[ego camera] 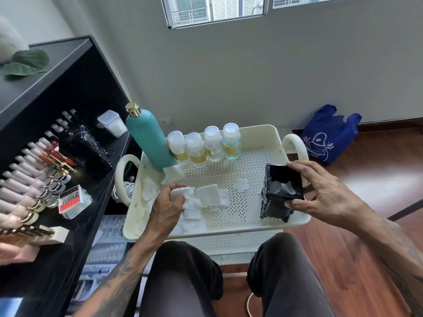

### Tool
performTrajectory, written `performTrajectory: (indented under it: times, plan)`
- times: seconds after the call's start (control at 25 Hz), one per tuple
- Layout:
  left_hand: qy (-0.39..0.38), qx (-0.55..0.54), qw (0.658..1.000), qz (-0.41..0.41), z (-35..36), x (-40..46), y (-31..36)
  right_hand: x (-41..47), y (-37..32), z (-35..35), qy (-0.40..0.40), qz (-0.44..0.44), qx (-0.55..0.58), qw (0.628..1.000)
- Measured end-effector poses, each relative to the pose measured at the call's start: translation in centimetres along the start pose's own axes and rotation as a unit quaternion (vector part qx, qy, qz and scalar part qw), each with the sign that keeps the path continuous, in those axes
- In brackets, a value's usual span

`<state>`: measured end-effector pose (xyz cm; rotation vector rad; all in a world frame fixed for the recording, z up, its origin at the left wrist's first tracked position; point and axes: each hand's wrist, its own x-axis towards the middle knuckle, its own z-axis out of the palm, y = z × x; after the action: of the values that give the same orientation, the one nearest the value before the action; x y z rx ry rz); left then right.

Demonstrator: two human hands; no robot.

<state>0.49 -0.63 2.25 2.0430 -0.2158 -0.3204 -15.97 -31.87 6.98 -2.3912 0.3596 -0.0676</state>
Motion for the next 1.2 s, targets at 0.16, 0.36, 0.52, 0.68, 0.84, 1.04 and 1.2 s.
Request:
performTrajectory:
  times: [0.16, 0.36, 0.52, 0.68, 0.84, 1.04, 1.2]
  plan:
    - [-0.017, -0.019, 0.999, -0.024, 0.1, -0.1, 1.1, 0.0, 0.1, 0.0, 0.001, 0.004, -0.006, 1.000]
    - [-0.046, -0.095, 0.994, -0.006, 0.8, -0.7, 4.8, -0.1, 0.1, 0.0, 0.002, 0.002, -0.015, 1.000]
    - [-0.139, -0.183, 0.972, 0.040, 4.3, -1.7, 11.1, 0.0, 0.2, 0.2, 0.012, -0.004, -0.014, 1.000]
    - [-0.128, -0.082, 0.982, 0.115, 10.0, -2.3, 15.3, -0.2, 0.3, 0.3, 0.012, -0.013, -0.004, 1.000]
    - [-0.069, 0.155, 0.973, 0.159, 13.5, -1.9, 14.4, -0.1, 0.2, 0.3, 0.013, -0.015, -0.014, 1.000]
    - [-0.102, 0.240, 0.944, 0.202, 13.5, -2.1, 13.5, -0.1, 0.6, 0.5, 0.012, -0.004, -0.013, 1.000]
    - [-0.099, 0.225, 0.923, 0.297, 10.4, -2.9, 14.0, -0.3, 0.4, 0.4, 0.006, -0.005, -0.008, 1.000]
